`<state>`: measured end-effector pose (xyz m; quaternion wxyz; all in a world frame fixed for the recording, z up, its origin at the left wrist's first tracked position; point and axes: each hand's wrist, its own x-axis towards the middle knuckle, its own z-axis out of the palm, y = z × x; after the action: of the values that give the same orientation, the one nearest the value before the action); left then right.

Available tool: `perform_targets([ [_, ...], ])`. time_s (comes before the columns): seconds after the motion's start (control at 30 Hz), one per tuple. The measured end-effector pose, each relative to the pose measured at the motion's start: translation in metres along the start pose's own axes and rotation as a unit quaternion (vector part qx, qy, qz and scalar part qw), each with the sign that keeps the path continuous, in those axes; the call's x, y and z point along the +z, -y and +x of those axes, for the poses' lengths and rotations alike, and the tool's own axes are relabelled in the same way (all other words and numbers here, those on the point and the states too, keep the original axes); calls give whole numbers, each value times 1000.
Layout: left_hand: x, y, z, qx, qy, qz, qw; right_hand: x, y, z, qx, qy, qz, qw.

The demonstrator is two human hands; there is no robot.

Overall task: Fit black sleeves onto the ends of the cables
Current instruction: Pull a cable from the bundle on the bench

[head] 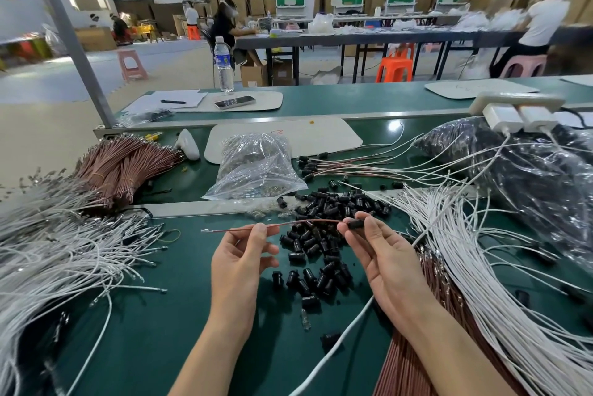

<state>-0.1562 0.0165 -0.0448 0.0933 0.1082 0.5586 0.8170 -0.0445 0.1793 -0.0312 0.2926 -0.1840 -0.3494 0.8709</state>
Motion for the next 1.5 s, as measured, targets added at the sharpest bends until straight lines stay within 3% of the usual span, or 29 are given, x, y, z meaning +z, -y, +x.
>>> perform_targets([
  [0.43, 1, 1, -4, 34, 73, 102, 992, -1, 7, -2, -4, -6, -16, 1000],
  [0.63, 5, -4, -10, 35, 123, 127, 984, 7, 1, -5, 31, 44, -41, 998],
  [0.8, 10, -4, -17, 100, 167, 207, 959, 14, -13, -12, 40, 123, -109, 986],
  [1.07, 6, -3, -17, 87, 126, 217, 964, 9, -4, -9, 0, 77, -86, 993],
  [1.27, 10, -3, -20, 119, 161, 249, 948, 15, -13, -17, 17, 141, -164, 976],
  [1.4, 11, -4, -22, 126, 137, 256, 949, 11, 2, -13, -10, 96, -108, 989],
  [1.5, 8, -1, -24, 144, 107, 293, 939, -2, 25, -6, -65, 14, -23, 997],
])
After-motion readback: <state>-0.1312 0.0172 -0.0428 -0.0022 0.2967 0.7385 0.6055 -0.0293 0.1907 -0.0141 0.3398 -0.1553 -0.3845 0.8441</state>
